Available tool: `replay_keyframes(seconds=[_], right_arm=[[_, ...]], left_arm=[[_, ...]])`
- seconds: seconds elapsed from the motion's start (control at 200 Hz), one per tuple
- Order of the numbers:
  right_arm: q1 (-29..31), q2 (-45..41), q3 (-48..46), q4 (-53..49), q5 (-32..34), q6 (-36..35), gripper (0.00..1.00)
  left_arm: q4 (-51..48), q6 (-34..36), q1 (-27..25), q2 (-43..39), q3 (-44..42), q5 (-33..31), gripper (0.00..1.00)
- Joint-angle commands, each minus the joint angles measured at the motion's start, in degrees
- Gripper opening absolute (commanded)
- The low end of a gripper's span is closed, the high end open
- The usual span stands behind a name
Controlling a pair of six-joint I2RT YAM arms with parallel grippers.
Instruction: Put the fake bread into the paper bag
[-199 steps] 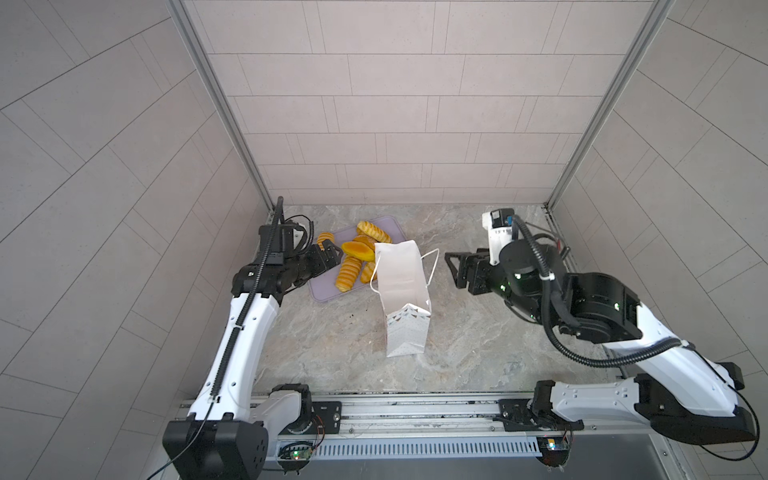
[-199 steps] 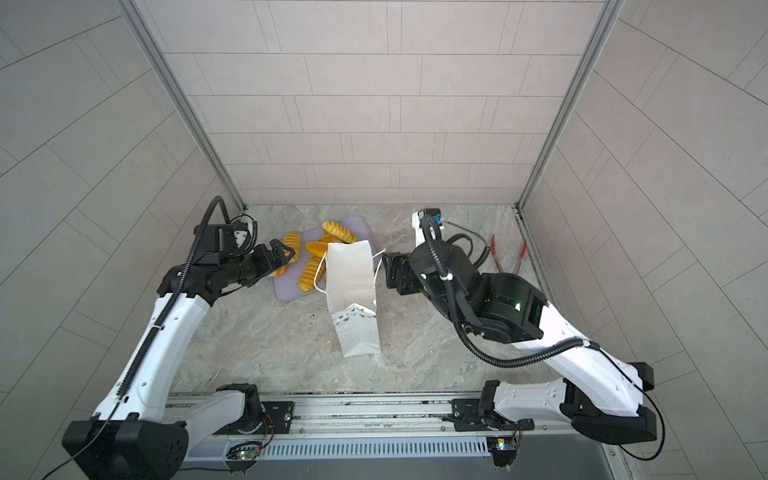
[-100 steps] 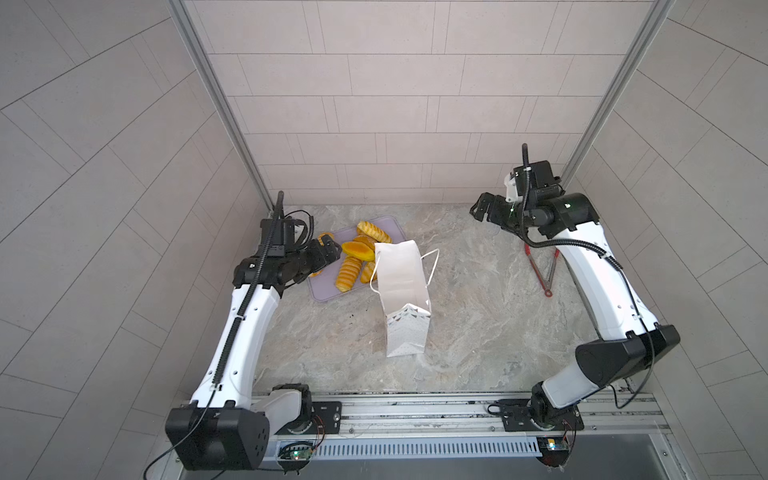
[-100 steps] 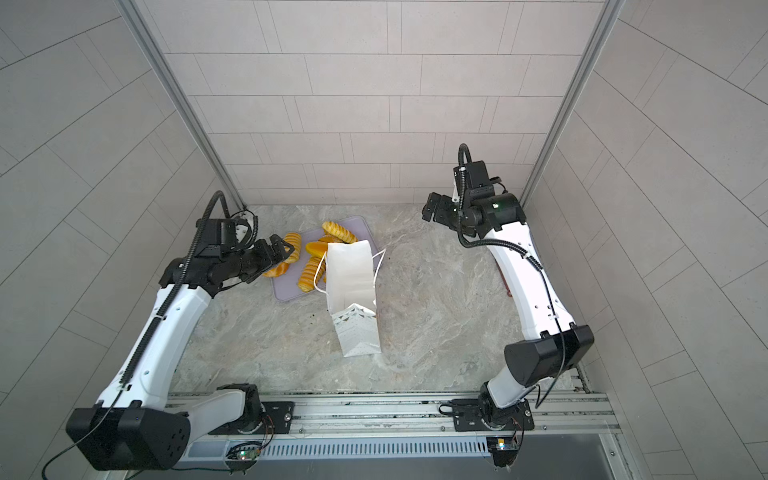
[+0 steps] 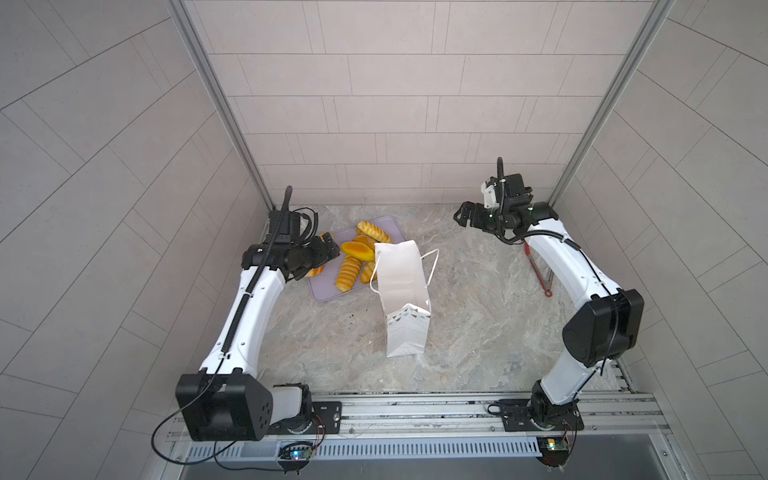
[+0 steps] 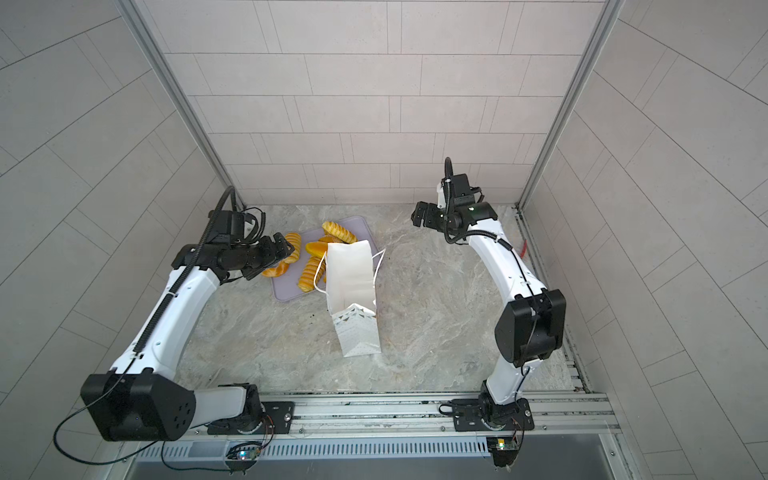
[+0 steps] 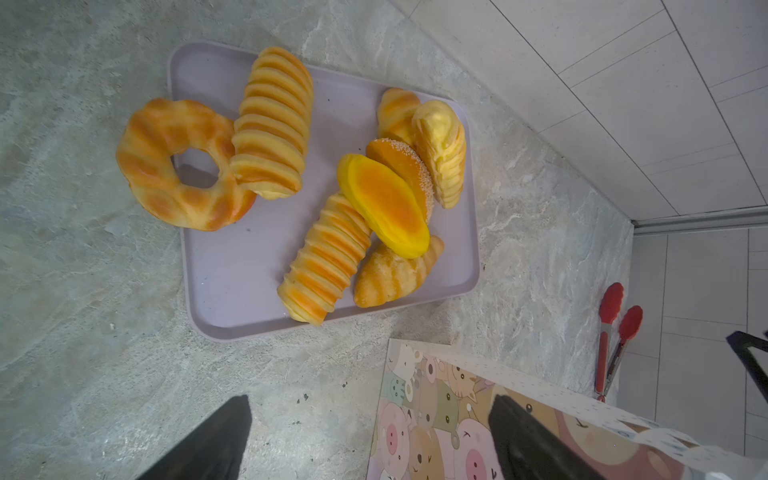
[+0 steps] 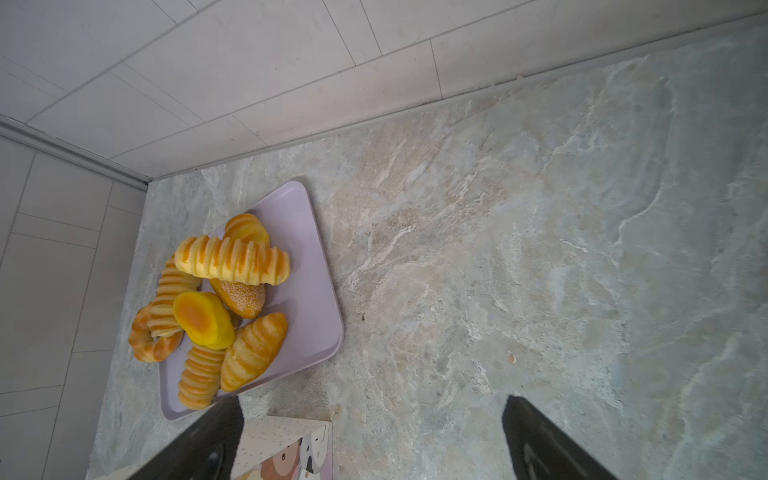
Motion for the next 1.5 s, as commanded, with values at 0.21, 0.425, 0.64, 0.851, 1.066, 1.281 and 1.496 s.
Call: replay_keyframes(seconds=[0.21,0.425,0.64,0.851,1.066,1.281,1.496], right_arm=[[3.45,11.57,4.56,5.04,-1.18,-5.57,0.51],[7.26,20.49,11.21,2.38,-0.97,-8.07,0.42],[9.74,27.79,16.65,1.81,-1.82,-8.19,0.37],[11.60,32.52,20.22,1.21,-0.70,-8.28,0.33],[12.17,36.75,23.94,0.00,0.55,-7.40,0.29],[12.42,40.07,27.45,-0.99,0.58,-6.78,0.29],[12.53,43.07,30.80,-2.37,0.90,-6.17,0.30]], left_arm=[[-0.01,0.28,1.66,0.24,-1.76,-4.04,0.96],[0.23,-0.70,1.66,-0.13,-3.11,-5.53,0.96],[0.28,-1.60,1.67,-1.13,-5.19,-5.35,0.96],[0.21,-1.71,1.62,-1.87,-6.73,-5.18,0.96],[0.02,-1.71,1.70,-2.02,-6.84,-4.79,0.96],[-0.07,-1.66,1.65,-1.76,-6.63,-4.58,0.96],[-0.01,-1.65,1.67,-1.58,-6.55,-4.53,0.96]])
